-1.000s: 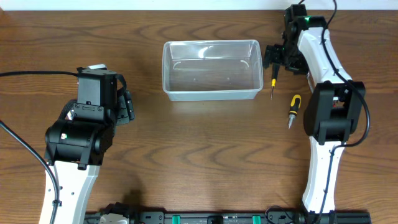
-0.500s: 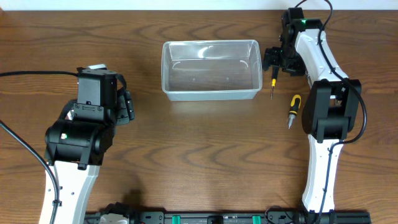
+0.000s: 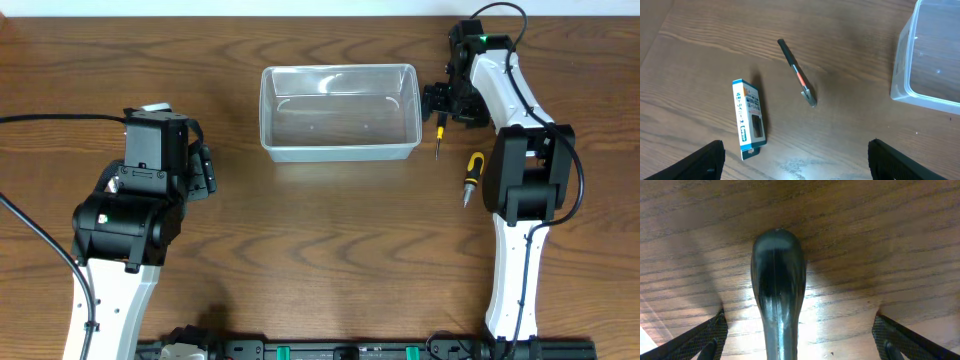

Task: Pack container
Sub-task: 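Lower the right gripper and close on the small screwdriver handle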

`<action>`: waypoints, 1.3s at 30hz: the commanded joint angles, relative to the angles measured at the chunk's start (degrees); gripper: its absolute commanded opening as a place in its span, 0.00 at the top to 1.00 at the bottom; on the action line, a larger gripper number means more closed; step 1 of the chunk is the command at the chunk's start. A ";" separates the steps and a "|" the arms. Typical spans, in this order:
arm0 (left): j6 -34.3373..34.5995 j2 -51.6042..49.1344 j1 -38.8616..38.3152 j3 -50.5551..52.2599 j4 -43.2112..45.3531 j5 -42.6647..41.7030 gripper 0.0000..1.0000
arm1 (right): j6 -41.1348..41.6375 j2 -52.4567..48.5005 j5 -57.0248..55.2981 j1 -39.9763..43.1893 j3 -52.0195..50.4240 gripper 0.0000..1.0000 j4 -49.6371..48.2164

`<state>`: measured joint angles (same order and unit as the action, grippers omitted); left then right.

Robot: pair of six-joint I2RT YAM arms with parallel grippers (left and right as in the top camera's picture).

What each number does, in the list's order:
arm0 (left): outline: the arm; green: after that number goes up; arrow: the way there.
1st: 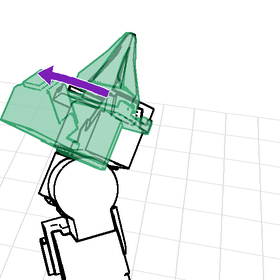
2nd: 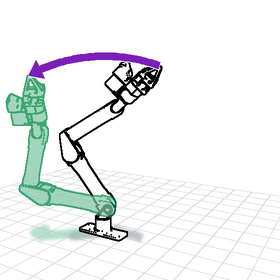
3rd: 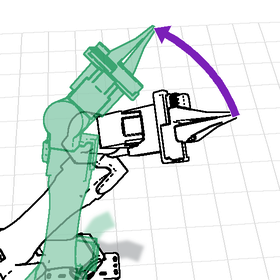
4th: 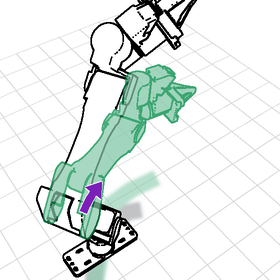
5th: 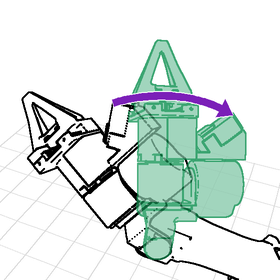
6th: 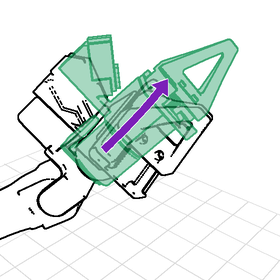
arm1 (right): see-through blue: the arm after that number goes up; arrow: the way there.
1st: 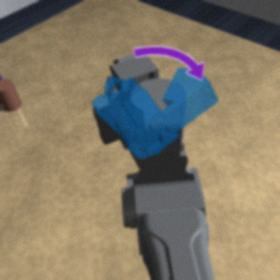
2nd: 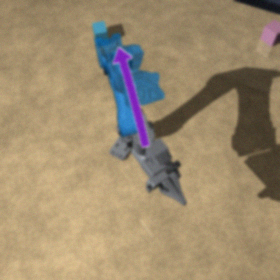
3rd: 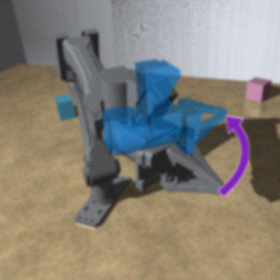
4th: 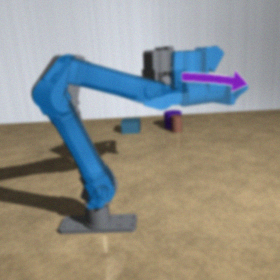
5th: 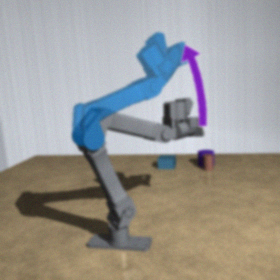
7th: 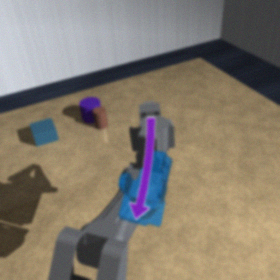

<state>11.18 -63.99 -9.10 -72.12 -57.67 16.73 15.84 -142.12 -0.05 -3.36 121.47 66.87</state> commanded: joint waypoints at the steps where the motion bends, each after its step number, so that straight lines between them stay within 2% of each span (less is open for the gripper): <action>1: 0.33 0.00 0.20 -0.76 -0.15 0.46 0.17 | -1.25 -1.60 -0.11 -0.55 0.35 0.06 -0.04; 10: 0.33 0.00 0.20 -0.76 -0.13 0.46 0.17 | -1.79 -1.60 0.04 -0.72 0.35 0.15 0.04; 15: 0.33 0.00 0.20 -0.76 -0.13 0.46 0.17 | -2.25 -1.60 0.17 -1.01 0.35 0.30 0.17; 19: 0.33 0.00 0.20 -0.76 -0.13 0.46 0.17 | -2.67 -1.60 0.28 -1.42 0.35 0.37 0.22; 25: 0.33 0.00 0.20 -0.76 -0.13 0.46 0.17 | -2.64 -1.60 0.35 -1.79 0.35 0.63 0.24; 32: 0.33 0.00 0.20 -0.76 -0.11 0.46 0.17 | -2.64 -1.60 0.35 -1.99 0.35 0.69 0.20; 39: 0.33 0.00 0.20 -0.76 -0.11 0.46 0.17 | -2.67 -1.60 0.35 -1.99 0.35 0.79 0.17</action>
<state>11.18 -63.99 -9.10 -72.12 -57.67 16.71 13.17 -142.12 0.03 -4.78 121.47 67.00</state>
